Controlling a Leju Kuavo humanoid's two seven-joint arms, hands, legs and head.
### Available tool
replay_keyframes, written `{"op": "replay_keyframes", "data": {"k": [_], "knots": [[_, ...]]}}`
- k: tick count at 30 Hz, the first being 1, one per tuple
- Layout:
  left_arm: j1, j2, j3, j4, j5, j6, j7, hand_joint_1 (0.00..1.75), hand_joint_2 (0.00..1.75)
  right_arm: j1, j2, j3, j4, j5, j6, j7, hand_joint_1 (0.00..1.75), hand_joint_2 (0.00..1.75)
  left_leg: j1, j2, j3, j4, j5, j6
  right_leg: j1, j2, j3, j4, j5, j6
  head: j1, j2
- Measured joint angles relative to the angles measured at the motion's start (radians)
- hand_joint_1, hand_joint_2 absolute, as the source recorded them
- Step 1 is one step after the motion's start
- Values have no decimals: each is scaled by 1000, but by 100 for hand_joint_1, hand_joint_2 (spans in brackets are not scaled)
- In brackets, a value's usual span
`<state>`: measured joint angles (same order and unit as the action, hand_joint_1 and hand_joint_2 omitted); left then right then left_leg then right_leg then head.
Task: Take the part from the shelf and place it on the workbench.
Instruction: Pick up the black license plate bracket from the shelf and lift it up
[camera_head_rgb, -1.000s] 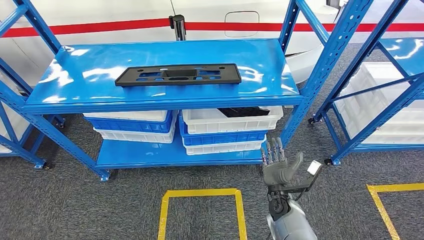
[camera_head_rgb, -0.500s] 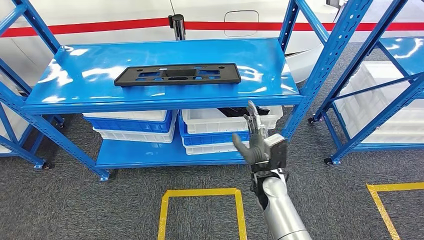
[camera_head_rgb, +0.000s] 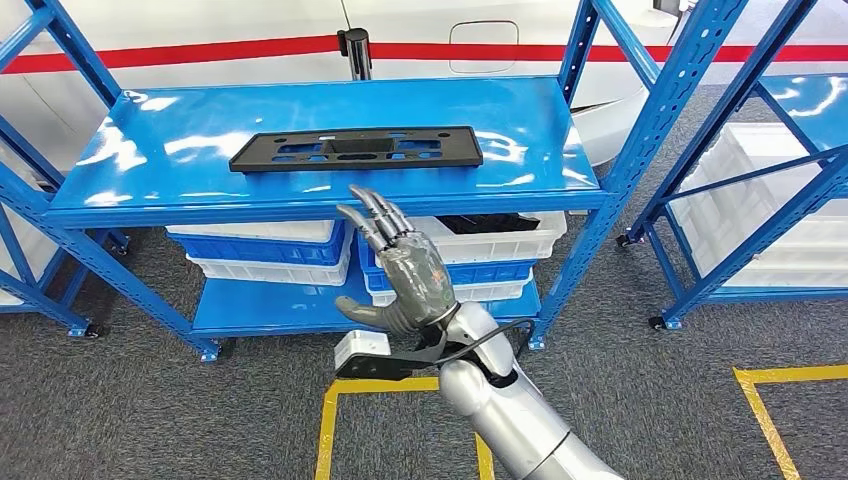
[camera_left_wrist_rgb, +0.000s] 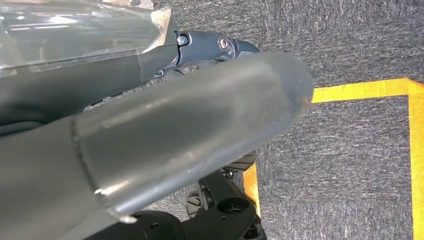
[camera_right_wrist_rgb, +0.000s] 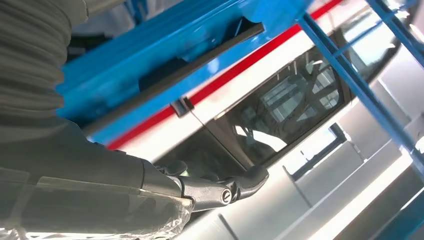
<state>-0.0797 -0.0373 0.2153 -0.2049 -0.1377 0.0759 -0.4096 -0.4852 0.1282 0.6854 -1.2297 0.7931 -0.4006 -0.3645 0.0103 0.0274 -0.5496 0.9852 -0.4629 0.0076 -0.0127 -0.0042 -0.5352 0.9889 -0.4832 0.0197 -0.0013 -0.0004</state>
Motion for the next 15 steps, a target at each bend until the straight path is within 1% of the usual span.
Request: {"op": "replay_keyframes", "data": {"k": [3,8,10,15], "knots": [[-1,0,3,0,-6,-1,5,0,0,-36,7,61,40,120,-29,57,0,175,0,0,0,0,0,0,0,0,0,0,0,0,0,0],[-3,0,9,0,-16,-2,16,0,0,-65,16,133,108,260,-73,128,0,175,0,0,0,0,0,0,0,0,0,0,0,0,0,0],[-3,0,9,0,-18,-2,17,0,0,-73,19,152,130,289,-83,145,0,175,0,0,0,0,0,0,0,0,0,0,0,0,0,0],[-3,0,11,0,-19,-1,17,0,0,-86,21,177,165,307,-86,158,0,175,0,0,0,0,0,0,0,0,0,0,0,0,0,0]]}}
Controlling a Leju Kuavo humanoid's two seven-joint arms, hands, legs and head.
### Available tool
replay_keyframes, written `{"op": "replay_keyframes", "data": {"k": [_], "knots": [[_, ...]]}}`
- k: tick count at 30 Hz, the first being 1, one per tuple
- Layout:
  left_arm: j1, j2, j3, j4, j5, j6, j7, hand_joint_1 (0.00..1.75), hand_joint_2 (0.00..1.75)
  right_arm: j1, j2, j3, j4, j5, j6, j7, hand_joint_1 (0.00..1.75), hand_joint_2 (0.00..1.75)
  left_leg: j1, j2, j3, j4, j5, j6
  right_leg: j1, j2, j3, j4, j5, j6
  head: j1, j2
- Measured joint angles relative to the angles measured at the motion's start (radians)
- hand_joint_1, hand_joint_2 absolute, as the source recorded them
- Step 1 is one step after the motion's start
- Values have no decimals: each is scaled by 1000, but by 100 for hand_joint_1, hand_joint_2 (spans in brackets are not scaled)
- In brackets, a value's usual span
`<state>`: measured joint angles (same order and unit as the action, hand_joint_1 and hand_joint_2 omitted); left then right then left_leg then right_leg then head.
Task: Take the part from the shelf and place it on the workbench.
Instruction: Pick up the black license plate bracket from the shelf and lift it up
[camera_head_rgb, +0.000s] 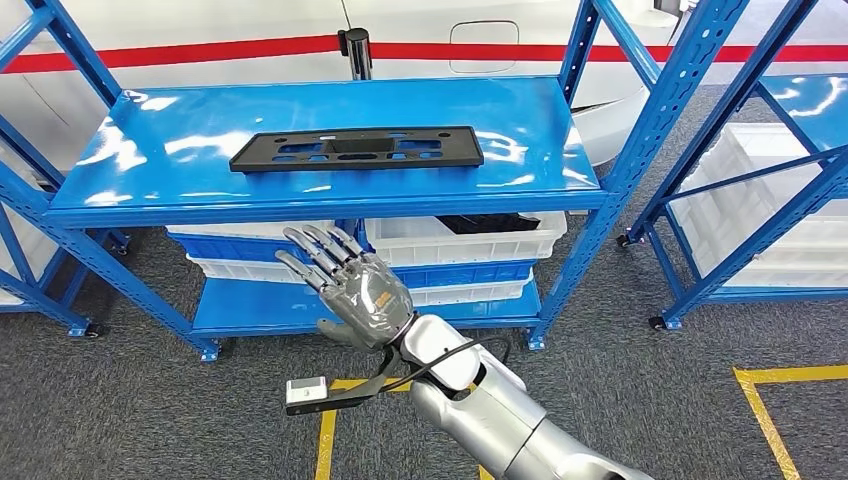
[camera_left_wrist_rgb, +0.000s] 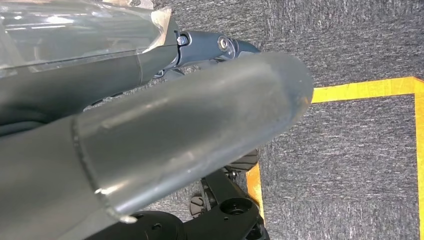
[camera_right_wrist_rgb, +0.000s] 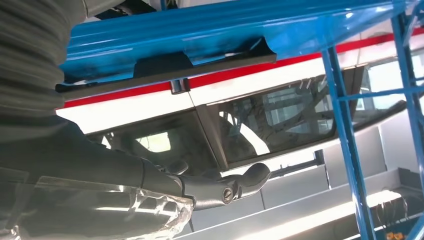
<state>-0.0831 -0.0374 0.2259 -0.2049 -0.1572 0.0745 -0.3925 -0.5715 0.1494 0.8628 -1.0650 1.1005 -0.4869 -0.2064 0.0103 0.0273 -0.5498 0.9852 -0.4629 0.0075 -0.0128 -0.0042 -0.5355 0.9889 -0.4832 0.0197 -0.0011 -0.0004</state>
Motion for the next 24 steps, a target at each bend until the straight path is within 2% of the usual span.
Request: {"op": "replay_keyframes", "data": {"k": [6,13,24], "knots": [[0,-1,0,0,-15,8,10,0,0,-17,0,17,43,161,-67,123,0,175,0,0,0,0,0,0,0,0,0,0,0,0,0,0],[0,-7,6,0,-21,21,26,0,0,-29,15,5,130,224,-103,198,0,175,0,0,0,0,0,0,0,0,0,0,0,0,0,0],[0,-11,7,0,-26,22,34,0,0,-31,25,-30,168,243,-112,222,0,175,0,0,0,0,0,0,0,0,0,0,0,0,0,0]]}}
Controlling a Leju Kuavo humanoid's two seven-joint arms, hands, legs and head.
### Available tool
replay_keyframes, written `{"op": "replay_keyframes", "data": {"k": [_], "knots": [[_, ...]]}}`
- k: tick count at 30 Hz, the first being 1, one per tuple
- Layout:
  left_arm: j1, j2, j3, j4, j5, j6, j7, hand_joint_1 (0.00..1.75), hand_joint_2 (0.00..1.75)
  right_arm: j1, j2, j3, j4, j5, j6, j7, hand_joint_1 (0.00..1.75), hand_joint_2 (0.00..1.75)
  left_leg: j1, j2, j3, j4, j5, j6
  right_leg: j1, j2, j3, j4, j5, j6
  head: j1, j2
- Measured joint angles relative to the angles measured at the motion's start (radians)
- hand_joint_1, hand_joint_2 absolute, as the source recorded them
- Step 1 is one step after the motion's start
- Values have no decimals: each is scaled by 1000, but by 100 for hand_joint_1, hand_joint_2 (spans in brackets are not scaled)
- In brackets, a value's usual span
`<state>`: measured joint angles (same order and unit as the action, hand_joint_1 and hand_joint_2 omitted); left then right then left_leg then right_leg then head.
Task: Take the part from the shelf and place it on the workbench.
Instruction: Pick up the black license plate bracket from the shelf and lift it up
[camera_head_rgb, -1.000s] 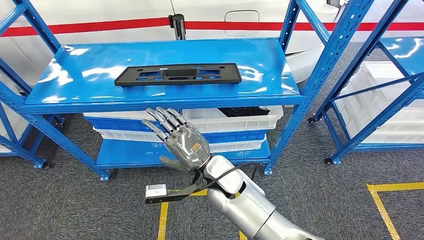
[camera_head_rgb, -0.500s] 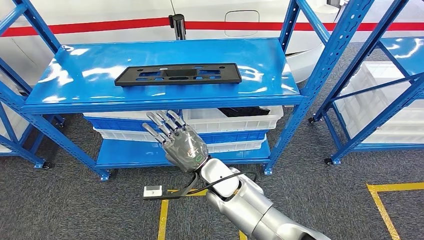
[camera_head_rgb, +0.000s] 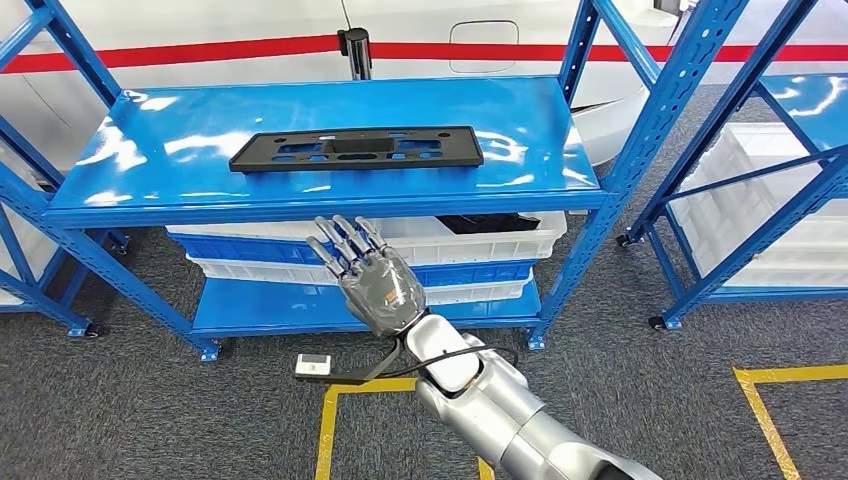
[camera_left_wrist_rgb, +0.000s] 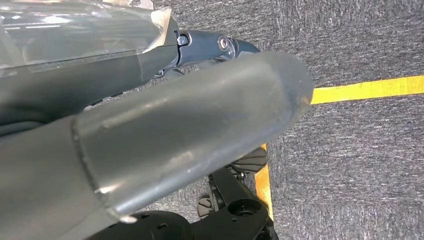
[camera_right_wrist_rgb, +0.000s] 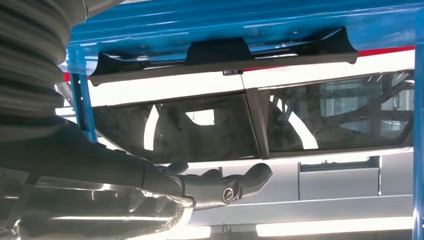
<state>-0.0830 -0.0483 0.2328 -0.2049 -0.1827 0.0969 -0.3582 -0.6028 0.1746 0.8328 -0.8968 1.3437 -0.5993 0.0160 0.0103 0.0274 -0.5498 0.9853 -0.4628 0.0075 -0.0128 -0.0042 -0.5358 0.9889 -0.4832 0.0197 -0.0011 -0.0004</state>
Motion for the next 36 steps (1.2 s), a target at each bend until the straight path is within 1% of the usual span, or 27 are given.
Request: {"op": "replay_keyframes", "data": {"k": [9,32,36], "knots": [[0,-1,0,0,-10,1,3,0,0,0,5,-18,8,6,-10,1,0,175,0,0,0,0,0,0,0,0,0,0,0,0,0,0],[-20,-4,0,0,-49,19,8,0,0,5,5,-63,7,-15,-15,-42,0,175,0,0,0,0,0,0,0,0,0,0,0,0,0,0],[-22,-4,0,0,-52,24,7,0,0,7,5,-68,5,-18,-13,-49,0,175,0,0,-1,3,0,0,-3,0,0,-1,0,0,0,0]]}}
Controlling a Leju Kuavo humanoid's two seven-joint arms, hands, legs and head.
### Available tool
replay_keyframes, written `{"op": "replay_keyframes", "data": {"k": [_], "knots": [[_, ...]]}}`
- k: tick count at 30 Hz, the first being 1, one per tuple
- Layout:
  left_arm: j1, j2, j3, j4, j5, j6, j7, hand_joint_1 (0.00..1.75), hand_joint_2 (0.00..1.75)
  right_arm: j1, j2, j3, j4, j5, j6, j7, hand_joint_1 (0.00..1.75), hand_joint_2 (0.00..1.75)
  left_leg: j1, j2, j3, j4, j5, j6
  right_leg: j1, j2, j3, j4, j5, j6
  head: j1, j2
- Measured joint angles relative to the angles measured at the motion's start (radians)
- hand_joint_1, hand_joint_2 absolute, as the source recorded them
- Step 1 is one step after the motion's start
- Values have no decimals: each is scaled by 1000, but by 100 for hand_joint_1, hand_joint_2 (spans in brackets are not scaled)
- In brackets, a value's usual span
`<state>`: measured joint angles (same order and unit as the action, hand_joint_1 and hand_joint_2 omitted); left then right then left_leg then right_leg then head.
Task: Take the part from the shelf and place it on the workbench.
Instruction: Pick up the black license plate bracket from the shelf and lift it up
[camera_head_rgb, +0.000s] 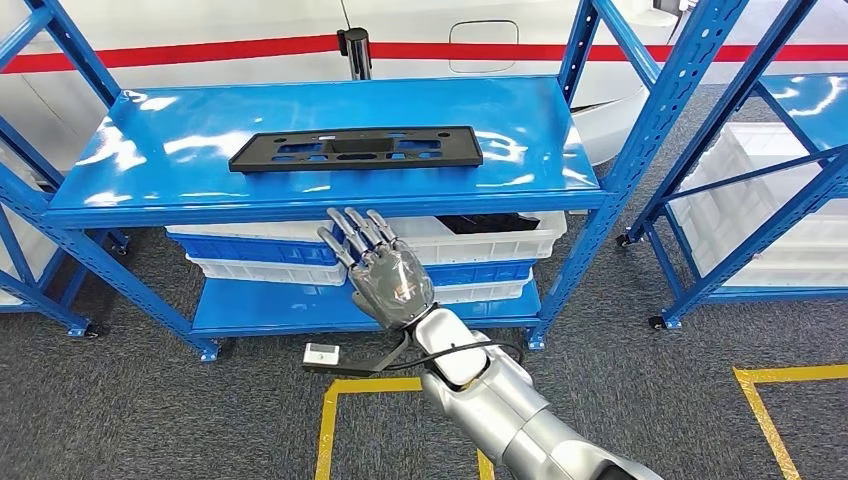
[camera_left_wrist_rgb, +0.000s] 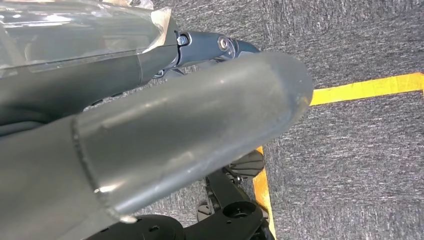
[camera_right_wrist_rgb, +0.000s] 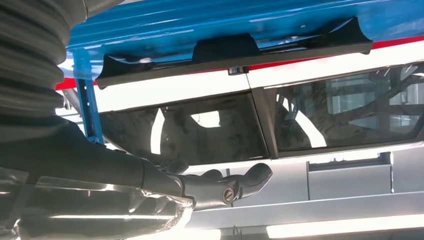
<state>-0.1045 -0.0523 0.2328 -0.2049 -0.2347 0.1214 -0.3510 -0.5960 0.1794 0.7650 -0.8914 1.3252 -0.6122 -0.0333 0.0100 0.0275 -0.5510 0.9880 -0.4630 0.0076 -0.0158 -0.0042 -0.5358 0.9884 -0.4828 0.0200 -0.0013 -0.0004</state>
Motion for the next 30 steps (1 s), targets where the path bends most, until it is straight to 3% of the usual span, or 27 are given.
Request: {"op": "replay_keyframes", "data": {"k": [7,12,14,16,17,18,19,20,22,23,27,29,30], "knots": [[-1,0,0,0,-9,6,0,0,0,13,-2,-12,-5,-6,1,-4,0,175,0,0,-7,10,-3,5,-2,0,0,0,2,3,0,0],[-3,0,0,0,-10,8,0,0,0,16,-2,-15,-18,-2,1,-4,0,175,5,2,-3,-3,3,22,0,0,-8,7,-1,13,0,0],[-6,-2,0,0,-12,8,0,0,0,16,-4,-18,-23,-1,1,-4,0,175,12,5,4,-18,11,31,3,1,-50,86,-34,10,4,0],[-7,-2,0,0,-14,9,1,0,0,22,-10,-19,-24,0,1,-3,0,175,11,5,4,-19,11,33,1,2,-121,223,-81,5,7,0],[-7,-2,0,0,-15,10,1,0,0,26,-14,-19,-24,2,1,-2,0,175,10,5,5,-19,10,32,0,2,-150,272,-92,7,7,0],[-6,-2,0,0,-17,12,2,0,0,30,-17,-20,-24,3,1,-2,0,175,10,5,6,-18,8,30,-1,2,-163,286,-88,12,8,0],[-6,-3,0,0,-19,14,2,0,0,33,-19,-20,-24,5,1,-2,0,175,11,4,9,-18,6,26,-2,2,-155,258,-67,20,8,0],[-6,-3,0,0,-20,16,2,0,0,34,-20,-20,-25,6,2,-2,0,175,13,4,12,-16,2,21,-5,0,-129,193,-34,31,8,0],[-7,-4,0,0,-23,19,2,0,0,34,-21,-21,-28,9,2,-2,0,175,12,3,16,-9,-10,7,-7,-6,-70,61,18,37,10,0],[-8,-4,0,0,-24,20,2,0,0,34,-21,-22,-30,9,2,-2,0,175,11,3,16,-5,-14,0,-6,-6,-53,25,29,32,10,0],[-11,-5,1,0,-27,26,3,0,0,33,-21,-27,-34,10,3,-3,0,175,16,4,12,10,-26,-24,-2,5,-44,16,24,-7,7,0],[-13,-6,1,0,-27,27,3,0,0,32,-17,-29,-35,9,3,-4,0,175,19,-6,-27,85,-59,-32,-4,9,-31,14,18,-23,4,0],[-13,-5,1,0,-27,27,3,0,0,32,-15,-29,-36,9,3,-4,0,175,19,-13,-65,148,-83,-32,-1,11,-26,14,13,-30,3,0]]}}
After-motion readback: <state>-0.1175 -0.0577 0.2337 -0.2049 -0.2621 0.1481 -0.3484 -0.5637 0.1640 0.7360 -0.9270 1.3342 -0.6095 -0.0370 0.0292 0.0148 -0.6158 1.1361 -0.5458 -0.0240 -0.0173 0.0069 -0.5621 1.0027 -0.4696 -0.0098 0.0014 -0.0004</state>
